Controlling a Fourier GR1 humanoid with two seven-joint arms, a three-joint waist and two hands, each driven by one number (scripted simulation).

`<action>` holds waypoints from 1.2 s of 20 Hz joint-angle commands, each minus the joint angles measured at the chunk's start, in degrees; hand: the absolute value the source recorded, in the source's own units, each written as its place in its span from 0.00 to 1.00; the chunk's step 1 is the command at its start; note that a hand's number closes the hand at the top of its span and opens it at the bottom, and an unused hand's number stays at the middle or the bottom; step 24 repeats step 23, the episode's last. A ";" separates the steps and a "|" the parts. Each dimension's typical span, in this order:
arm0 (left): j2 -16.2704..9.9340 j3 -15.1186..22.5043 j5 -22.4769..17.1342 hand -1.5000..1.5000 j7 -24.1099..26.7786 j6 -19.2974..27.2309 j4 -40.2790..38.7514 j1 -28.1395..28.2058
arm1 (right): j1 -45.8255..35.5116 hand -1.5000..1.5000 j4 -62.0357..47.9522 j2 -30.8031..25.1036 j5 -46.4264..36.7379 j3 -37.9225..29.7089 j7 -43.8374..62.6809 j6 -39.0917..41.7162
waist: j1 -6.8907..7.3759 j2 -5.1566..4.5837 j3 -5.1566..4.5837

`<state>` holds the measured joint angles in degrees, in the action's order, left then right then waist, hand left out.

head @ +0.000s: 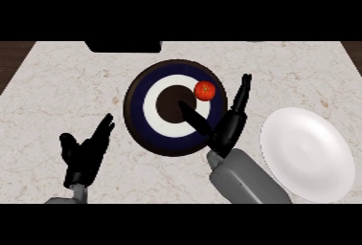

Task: Pick the tomato from the plate and place it in the plate

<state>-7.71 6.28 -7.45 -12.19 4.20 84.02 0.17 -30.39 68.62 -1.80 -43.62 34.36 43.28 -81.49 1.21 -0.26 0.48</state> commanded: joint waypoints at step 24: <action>-0.92 -2.77 -0.25 0.50 0.80 -3.54 -0.66 4.05 | 30.03 0.00 15.05 -4.26 10.01 23.15 -23.51 -4.38 | -1.00 0.24 -0.40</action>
